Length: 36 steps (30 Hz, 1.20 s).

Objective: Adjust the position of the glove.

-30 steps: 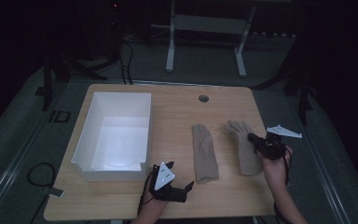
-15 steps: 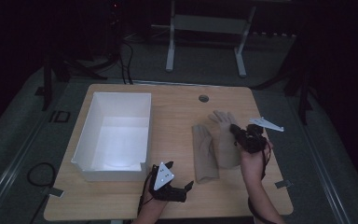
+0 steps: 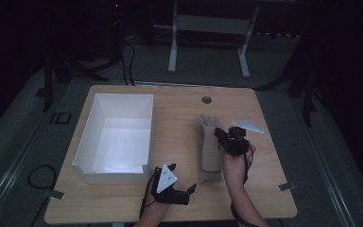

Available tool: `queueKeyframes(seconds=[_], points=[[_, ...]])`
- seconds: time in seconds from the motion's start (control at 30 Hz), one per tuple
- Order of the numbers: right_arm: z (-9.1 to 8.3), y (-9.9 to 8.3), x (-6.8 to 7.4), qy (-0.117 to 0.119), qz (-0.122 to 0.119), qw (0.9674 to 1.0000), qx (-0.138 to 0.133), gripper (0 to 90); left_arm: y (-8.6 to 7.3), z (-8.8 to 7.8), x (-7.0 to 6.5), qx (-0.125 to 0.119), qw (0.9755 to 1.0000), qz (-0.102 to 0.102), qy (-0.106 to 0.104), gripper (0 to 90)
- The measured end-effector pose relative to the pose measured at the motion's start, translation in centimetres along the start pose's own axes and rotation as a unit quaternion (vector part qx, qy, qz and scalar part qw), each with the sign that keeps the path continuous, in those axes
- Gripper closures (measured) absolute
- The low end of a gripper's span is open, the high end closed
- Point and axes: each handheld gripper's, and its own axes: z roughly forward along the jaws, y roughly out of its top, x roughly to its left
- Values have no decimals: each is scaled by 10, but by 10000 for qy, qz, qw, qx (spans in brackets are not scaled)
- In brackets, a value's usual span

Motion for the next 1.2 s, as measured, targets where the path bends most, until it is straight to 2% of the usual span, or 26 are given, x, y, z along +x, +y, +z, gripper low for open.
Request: queueKeyframes(seconds=[0.27,0.4,0.47,0.57,0.8,0.83,0.97,1.1,1.2], points=[[24,-23,-4,-184,-50,9991,372,888,0,0,0,-4,10000,-11,-17,6],[28,-31,-8,-190,30,9987,479,886,0,0,0,1,10000,-8,-23,6],[30,-36,-9,-89,99,9983,561,883,0,0,0,-1,10000,-10,-21,6],[33,-39,-8,-59,73,9979,635,878,0,0,0,1,10000,-11,-24,6],[42,-47,-6,-36,-28,9971,754,864,0,0,0,12,10000,1,-40,6],[43,-48,-6,-104,-73,9972,738,847,0,0,0,11,10000,0,-42,6],[50,-56,-11,-92,-138,9964,836,772,0,0,0,7,10000,2,-54,6],[57,-64,-16,-86,-269,9951,943,742,0,0,0,14,10000,8,-64,6],[57,-62,-17,-16,-331,9948,968,725,0,1,0,46,9999,14,-99,6]])
